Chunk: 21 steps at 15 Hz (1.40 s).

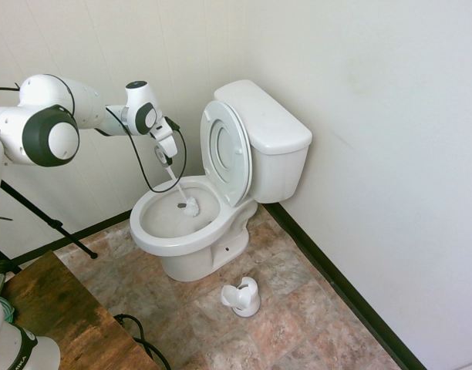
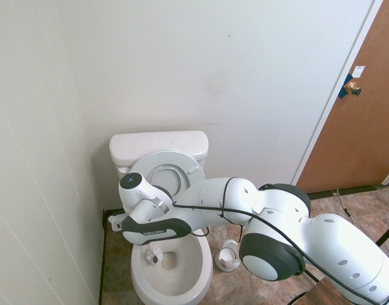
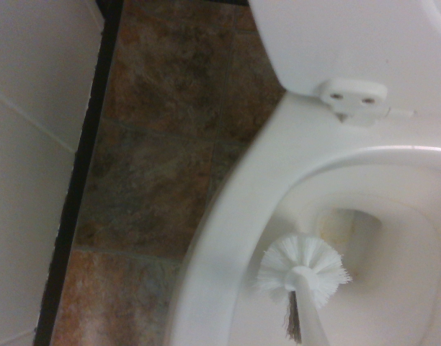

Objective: Clean the toilet

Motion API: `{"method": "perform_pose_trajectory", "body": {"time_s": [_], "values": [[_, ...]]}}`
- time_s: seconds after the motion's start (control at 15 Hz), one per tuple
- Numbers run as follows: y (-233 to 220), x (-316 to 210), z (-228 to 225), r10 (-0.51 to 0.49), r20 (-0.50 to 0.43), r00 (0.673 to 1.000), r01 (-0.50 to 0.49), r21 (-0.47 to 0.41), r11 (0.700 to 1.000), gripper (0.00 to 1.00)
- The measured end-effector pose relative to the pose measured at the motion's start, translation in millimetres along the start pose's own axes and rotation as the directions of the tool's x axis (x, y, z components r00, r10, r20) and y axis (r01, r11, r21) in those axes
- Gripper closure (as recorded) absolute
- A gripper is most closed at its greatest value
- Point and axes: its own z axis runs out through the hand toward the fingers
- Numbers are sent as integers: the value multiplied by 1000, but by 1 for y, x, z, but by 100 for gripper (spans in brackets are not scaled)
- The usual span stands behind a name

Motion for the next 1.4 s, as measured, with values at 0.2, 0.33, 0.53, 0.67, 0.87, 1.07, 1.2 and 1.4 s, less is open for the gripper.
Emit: {"method": "perform_pose_trajectory", "body": {"time_s": [0.2, 0.33, 0.53, 0.67, 0.87, 1.07, 1.2, 1.4], "values": [[26, -9, -2, -10, 20, 1000, 10, -27, 1000, 100], [47, -7, 0, -6, 26, 1000, 7, -46, 999, 100], [82, 12, -1, 20, 34, 999, -18, -56, 998, 100], [109, 34, -2, 47, 38, 998, -45, -59, 997, 100], [142, 70, -4, 97, 36, 995, -95, -60, 994, 100], [147, 105, -7, 138, 31, 990, -137, -43, 990, 100], [135, 123, -13, 154, 23, 988, -154, -19, 988, 100], [105, 129, -12, 149, 17, 989, -148, -19, 989, 100]]}}
